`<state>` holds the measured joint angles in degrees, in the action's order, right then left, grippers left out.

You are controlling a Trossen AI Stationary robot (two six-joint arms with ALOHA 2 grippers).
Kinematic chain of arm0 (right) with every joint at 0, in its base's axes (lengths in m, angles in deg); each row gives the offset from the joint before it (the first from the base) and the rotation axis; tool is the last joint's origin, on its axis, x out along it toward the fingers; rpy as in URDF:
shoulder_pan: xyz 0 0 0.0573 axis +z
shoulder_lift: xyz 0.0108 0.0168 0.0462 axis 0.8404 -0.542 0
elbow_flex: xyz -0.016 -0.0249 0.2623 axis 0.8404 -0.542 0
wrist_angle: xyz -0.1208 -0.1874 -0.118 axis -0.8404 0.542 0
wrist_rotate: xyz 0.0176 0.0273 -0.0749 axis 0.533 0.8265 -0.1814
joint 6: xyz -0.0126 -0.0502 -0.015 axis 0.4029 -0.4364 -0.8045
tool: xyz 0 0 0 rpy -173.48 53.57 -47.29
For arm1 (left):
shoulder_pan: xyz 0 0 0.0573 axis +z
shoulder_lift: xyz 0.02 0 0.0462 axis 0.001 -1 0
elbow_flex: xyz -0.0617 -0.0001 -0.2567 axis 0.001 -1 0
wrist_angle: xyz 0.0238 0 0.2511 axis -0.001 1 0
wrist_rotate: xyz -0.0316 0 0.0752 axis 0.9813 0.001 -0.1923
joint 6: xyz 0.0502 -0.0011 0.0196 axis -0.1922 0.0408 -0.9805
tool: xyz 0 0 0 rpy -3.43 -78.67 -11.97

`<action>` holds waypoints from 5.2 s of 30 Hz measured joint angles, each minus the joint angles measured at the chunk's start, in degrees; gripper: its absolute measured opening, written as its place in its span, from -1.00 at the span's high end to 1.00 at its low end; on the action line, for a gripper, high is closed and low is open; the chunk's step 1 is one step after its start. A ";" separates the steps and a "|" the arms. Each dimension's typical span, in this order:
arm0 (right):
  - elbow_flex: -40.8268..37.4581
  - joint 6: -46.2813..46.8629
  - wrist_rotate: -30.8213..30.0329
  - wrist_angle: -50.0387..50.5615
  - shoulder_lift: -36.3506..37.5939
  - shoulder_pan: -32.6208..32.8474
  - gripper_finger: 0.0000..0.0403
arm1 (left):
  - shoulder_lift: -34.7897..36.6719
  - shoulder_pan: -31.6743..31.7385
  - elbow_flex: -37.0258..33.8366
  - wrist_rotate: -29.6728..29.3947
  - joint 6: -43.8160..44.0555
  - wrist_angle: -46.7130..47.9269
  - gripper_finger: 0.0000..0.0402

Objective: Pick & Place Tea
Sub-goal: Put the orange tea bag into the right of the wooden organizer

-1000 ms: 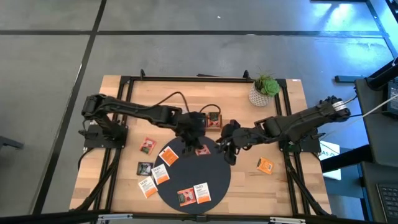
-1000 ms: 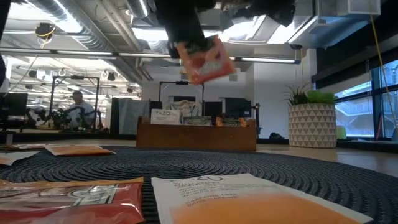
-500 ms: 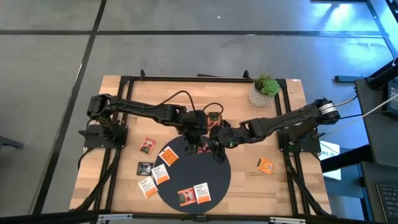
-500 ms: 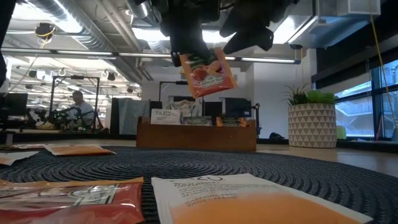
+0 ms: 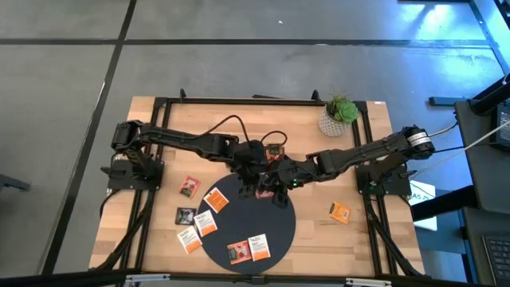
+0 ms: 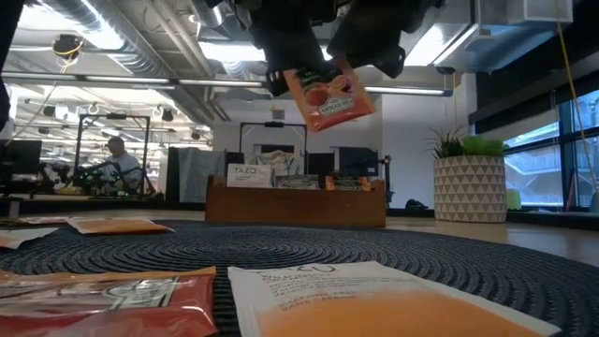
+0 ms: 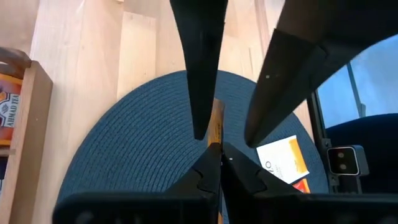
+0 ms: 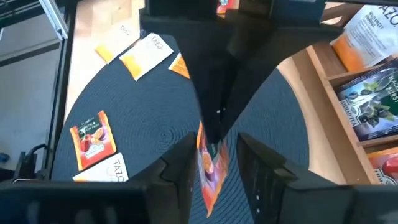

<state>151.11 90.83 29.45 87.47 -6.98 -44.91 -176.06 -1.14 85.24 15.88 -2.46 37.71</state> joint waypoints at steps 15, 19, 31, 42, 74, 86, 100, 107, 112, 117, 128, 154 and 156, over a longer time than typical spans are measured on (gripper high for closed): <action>0.00 1.39 2.74 0.59 0.11 -0.29 0.96 | 0.00 0.00 -0.10 0.16 -0.02 -0.85 0.94; 0.00 2.81 2.72 0.95 0.11 -0.43 0.97 | 0.02 0.17 -0.10 0.16 0.04 -1.01 0.95; -0.13 3.09 0.31 6.80 1.91 -0.44 0.98 | 3.52 1.28 -0.32 -0.12 -4.51 5.23 0.74; -3.83 -4.50 -14.94 8.73 14.75 -4.15 0.99 | 24.82 2.44 -15.13 -0.05 -7.61 -9.54 0.65; -37.09 -23.95 1.27 -39.27 9.53 -22.03 0.97 | 33.57 0.70 -25.89 -6.83 -7.48 -17.83 0.67; -37.09 -25.77 -0.69 -39.56 9.51 -22.03 0.80 | 33.57 0.70 -25.89 -6.69 -7.50 -17.81 0.66; -32.71 -19.24 -0.50 -39.38 11.08 -22.03 0.38 | 33.55 0.68 -25.87 -6.55 -4.52 -12.67 0.66; -24.84 -23.95 2.77 -28.46 11.19 -22.01 0.31 | 33.53 0.68 -25.87 -6.68 -4.50 -12.36 0.66; -13.63 -24.14 2.80 -5.42 9.29 -23.18 0.34 | 33.53 0.68 -25.87 -6.74 -4.55 -12.37 0.66; -6.84 -31.84 11.09 3.69 3.77 -24.32 0.41 | 33.53 0.68 -25.87 -6.81 -5.97 -12.49 0.67; -2.40 -37.50 12.86 3.84 -6.86 -26.64 0.53 | 33.53 0.63 -25.87 -6.88 -4.64 -12.47 0.66; -3.17 -37.69 13.32 7.01 -8.07 -28.39 0.64 | 33.53 -2.69 -25.87 -14.13 -4.53 -12.41 0.65; -3.17 -37.67 13.32 7.01 -8.07 -28.39 0.72 | 33.53 -2.69 -25.87 -14.13 -4.52 -12.39 0.65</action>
<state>147.94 53.16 42.76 94.49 -15.05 -73.30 -142.54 -3.83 59.36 1.75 -6.98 25.32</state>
